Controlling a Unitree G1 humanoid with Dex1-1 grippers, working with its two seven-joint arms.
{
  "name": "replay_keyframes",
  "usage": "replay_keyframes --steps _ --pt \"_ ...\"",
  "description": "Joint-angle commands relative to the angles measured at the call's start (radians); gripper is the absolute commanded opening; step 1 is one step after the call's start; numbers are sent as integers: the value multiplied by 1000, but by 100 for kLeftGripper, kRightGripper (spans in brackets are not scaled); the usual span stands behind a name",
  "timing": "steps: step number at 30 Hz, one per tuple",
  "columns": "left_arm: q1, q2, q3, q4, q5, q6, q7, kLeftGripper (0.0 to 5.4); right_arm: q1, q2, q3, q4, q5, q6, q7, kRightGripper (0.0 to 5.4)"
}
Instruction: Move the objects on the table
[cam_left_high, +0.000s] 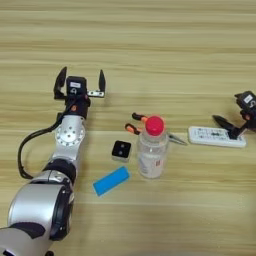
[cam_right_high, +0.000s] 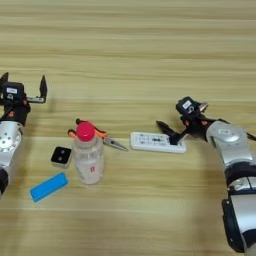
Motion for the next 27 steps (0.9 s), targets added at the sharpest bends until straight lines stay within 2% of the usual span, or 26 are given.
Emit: replay_keyframes --steps 1,5,16,19,23,27 --pt "-25 6 -2 12 10 11 -3 540 13 -7 -20 -18 21 34 9 538" --pt "-28 6 -1 16 9 14 -2 540 -1 1 -24 -34 27 32 -3 538" --pt "-31 4 -2 21 10 14 -1 540 2 3 -69 -147 108 35 55 538" --pt "-32 3 -3 21 12 14 1 540 -16 -6 -101 -147 154 26 105 538" --pt "-30 3 -3 19 12 11 2 540 -25 -13 -161 -171 261 -53 243 538" --pt "-28 4 -4 17 13 10 1 540 -48 -31 -188 -128 296 -75 321 538"
